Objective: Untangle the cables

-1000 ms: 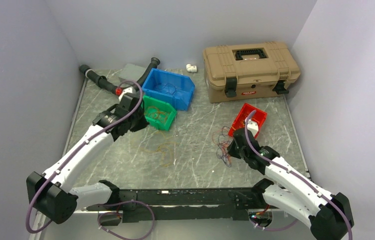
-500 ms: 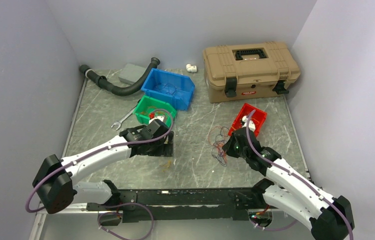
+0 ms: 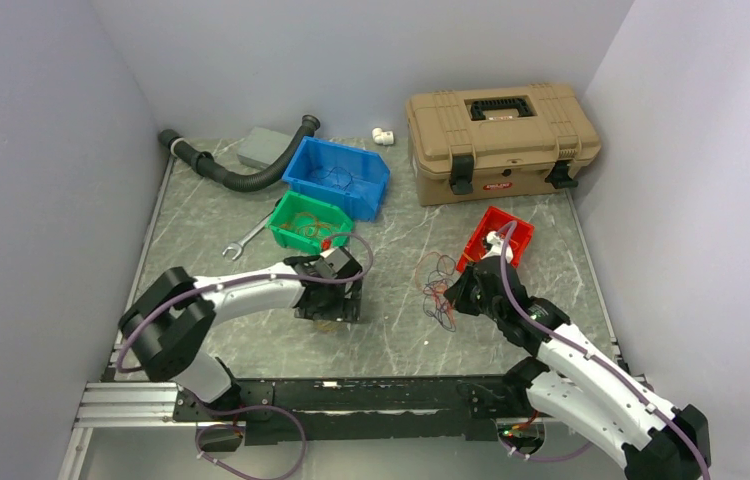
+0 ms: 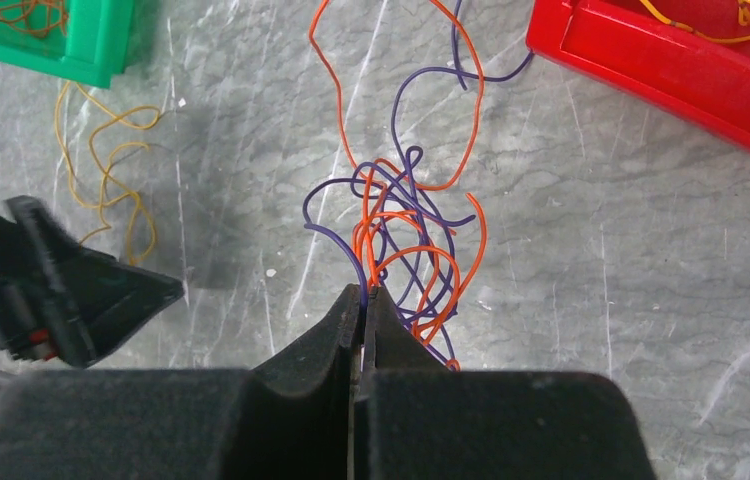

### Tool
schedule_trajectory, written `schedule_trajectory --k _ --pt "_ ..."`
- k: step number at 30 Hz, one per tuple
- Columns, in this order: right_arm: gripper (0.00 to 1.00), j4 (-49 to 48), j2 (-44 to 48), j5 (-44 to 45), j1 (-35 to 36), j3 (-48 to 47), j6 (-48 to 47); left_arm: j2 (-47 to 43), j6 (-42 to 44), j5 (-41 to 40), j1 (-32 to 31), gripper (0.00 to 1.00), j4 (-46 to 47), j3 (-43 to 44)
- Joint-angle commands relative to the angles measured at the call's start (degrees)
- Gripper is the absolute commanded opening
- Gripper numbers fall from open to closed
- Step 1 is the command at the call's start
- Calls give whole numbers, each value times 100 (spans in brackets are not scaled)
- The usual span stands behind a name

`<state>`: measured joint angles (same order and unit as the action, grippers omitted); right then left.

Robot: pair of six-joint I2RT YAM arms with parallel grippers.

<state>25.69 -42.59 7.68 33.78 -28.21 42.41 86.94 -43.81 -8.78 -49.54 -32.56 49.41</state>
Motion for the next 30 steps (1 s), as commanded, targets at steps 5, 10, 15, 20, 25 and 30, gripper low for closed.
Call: schedule_trajectory --k 5,10,15,20,25,30 --pt "2 -34 221 -208 2 -89 17 587 -393 -482 -47 50 230 361" --pt "2 -565 -161 -1306 17 4 -284 183 -387 -903 -56 0 -298 549" --pt "0 -1430 -927 -1811 731 -170 -331 -798 -52 -1084 -59 0 -862 759" --pt "63 -1839 -1590 -1854 1415 -842 -404 -1607 910 -555 -56 0 -1143 1287" --pt "80 -1436 -881 -833 1435 -765 -254 -1800 1697 186 -56 0 -1337 2027" --pt "78 30 247 1480 1434 -780 718 -1360 2017 1166 -56 0 -830 2670"
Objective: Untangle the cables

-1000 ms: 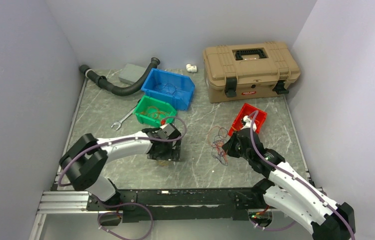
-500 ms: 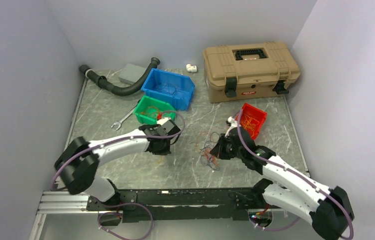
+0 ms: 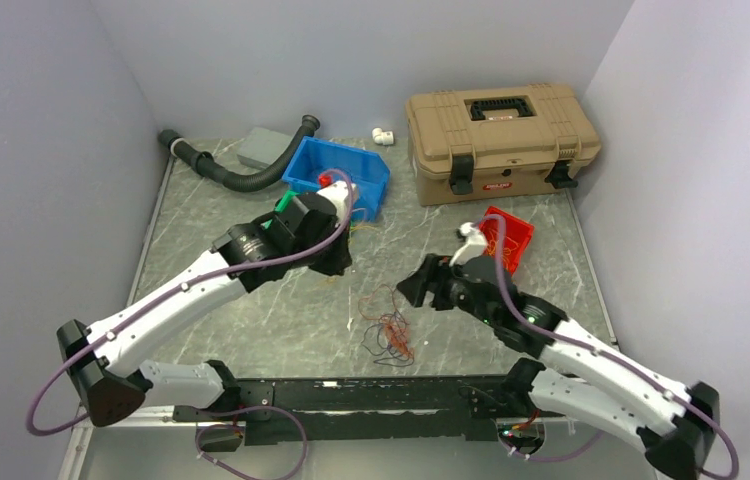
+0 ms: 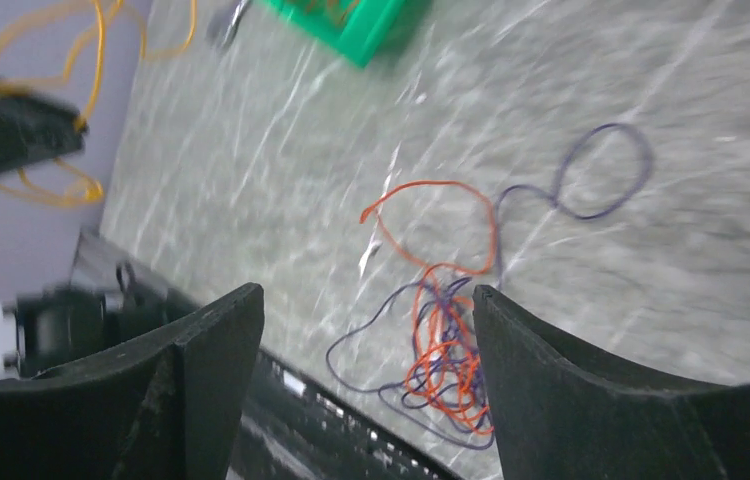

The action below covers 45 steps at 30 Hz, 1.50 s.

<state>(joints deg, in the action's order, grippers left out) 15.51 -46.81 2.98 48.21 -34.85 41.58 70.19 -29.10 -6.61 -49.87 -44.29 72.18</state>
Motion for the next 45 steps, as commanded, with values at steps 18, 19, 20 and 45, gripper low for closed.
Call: schedule_trajectory --k 18,19,20,45 --pt "78 5217 1562 5536 -29 -2250 2326 4150 -104 4275 -416 0 2444 3382" --pt "78 5276 1542 5606 -29 -2294 2307 4351 -203 4477 -418 0 2568 3534" --pt "78 5319 1532 5646 -28 -2338 2307 4591 -319 4596 -419 0 2700 3677" --pt "78 4830 1625 5975 -24 -2097 1634 7865 -1125 2414 -347 3 3100 6238"
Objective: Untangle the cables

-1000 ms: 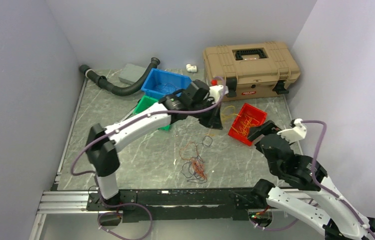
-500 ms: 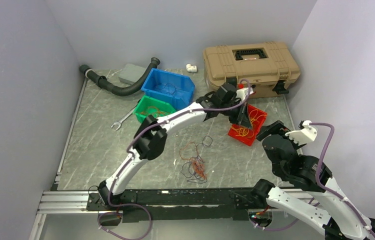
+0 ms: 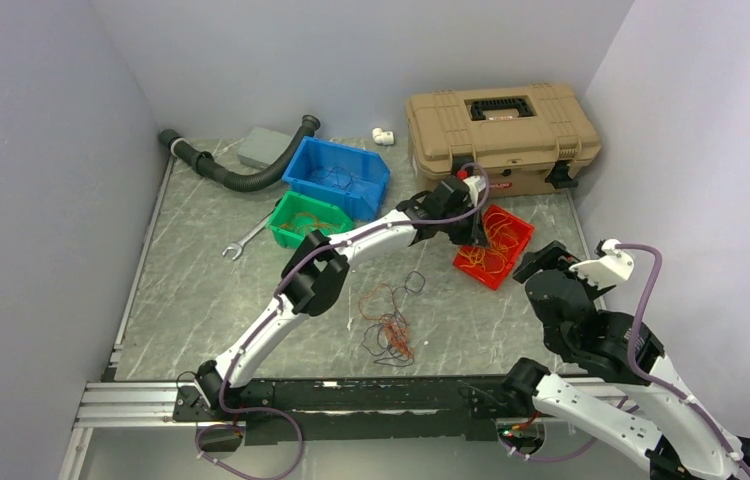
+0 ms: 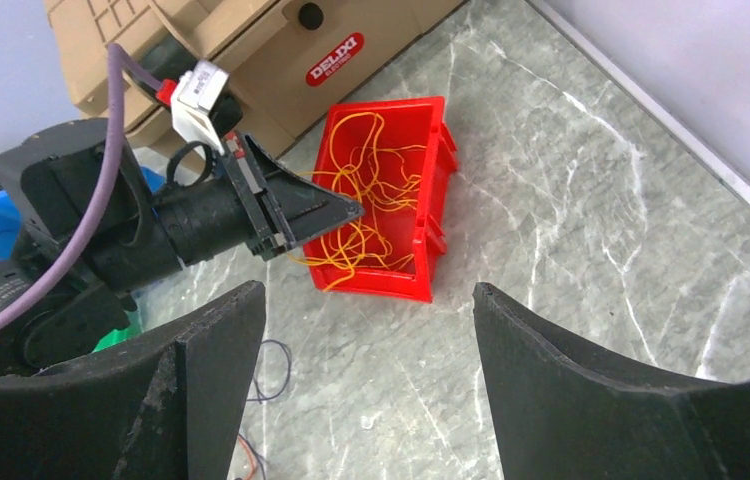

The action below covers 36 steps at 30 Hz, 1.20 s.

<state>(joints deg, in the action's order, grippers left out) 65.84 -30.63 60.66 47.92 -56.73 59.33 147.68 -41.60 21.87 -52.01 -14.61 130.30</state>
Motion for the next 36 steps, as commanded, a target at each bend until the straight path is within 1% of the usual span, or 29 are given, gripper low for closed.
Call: schedule_trajectory --k 1,4,6,12,15,16,18,19,21,24,29,33,34,36 --pt "78 -242 -19 155 8 118 -172 168 217 -572 -179 4 13 491" --pt "78 -408 -103 -46 2 161 -325 150 622 -1198 -324 8 -403 592" --pt "78 -506 -168 -143 11 198 -390 12 796 -1495 -374 11 -440 399" --pt "78 -736 -212 -318 -1 269 -470 -47 1315 -1964 -479 14 -848 403" --pt "78 -703 -206 -374 4 253 -430 -113 1446 -2064 -478 14 -1334 432" --pt "78 -666 -192 -379 8 250 -385 -259 1518 -2153 -477 13 -1494 297" --pt "78 -595 -169 -407 3 246 -336 -615 1558 -2739 -470 12 -1697 -222" --pt "78 -590 -151 -418 3 256 -323 -809 1596 -2942 -468 12 -1708 -545" --pt "79 -566 -113 -436 1 294 -269 -1145 1674 -3106 -434 12 -1617 -1076" --pt "79 -639 -80 -510 0 366 -255 -1436 1739 -2920 -358 12 -1476 -1408" --pt "79 -693 -146 -582 -1 389 -267 -1549 1810 -2170 -358 20 -957 -1355" --pt "79 -740 -153 -580 3 407 -320 -1342 1634 -1923 -361 29 -720 -1041" --pt "78 -766 -148 -582 2 415 -331 -1229 1603 -1908 -360 33 -693 -924" --pt "79 -823 -141 -605 0 413 -370 -889 1613 -1833 -333 44 -859 -519"
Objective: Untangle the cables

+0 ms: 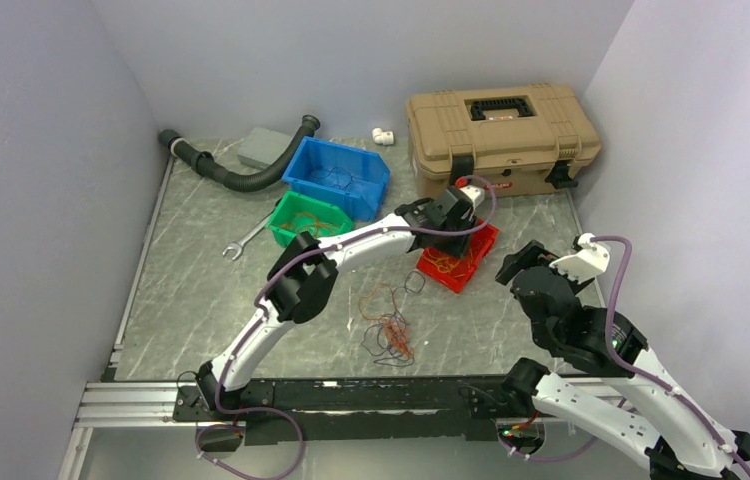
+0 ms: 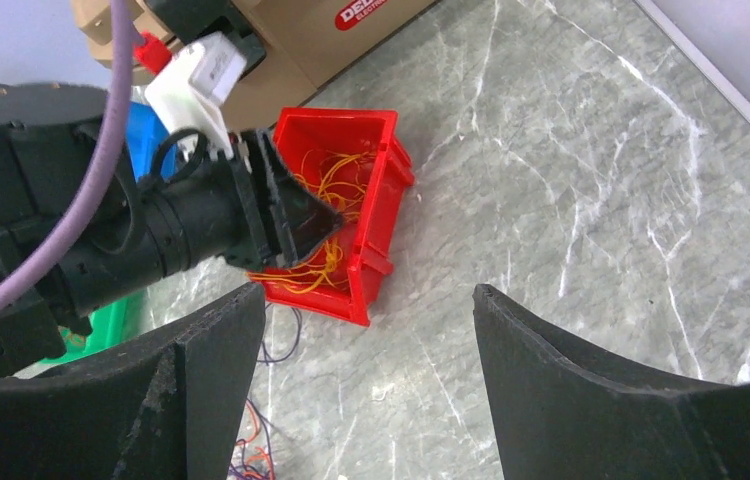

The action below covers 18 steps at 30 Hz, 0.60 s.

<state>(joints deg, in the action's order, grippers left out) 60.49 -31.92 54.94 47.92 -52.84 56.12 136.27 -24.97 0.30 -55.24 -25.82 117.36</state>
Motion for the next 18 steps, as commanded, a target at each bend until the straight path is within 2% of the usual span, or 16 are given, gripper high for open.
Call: schedule_trajectory --k 1,3,6,8,14,18 --pt "79 -279 -20 -43 -1 13 -47 347 -19 333 0 48 67 1001" --pt "79 -249 -18 -44 -2 13 -48 280 90 289 5 54 -55 1085" --pt "79 -314 -23 -137 0 123 -80 -358 168 281 5 63 613 265" --pt "79 -483 -79 -382 3 226 -127 -699 221 344 4 64 784 -138" --pt "80 -629 -485 -1092 5 475 155 -1530 376 523 5 67 398 -496" --pt "80 -1289 -418 -1531 1 729 -308 -2385 518 675 5 74 376 -1078"
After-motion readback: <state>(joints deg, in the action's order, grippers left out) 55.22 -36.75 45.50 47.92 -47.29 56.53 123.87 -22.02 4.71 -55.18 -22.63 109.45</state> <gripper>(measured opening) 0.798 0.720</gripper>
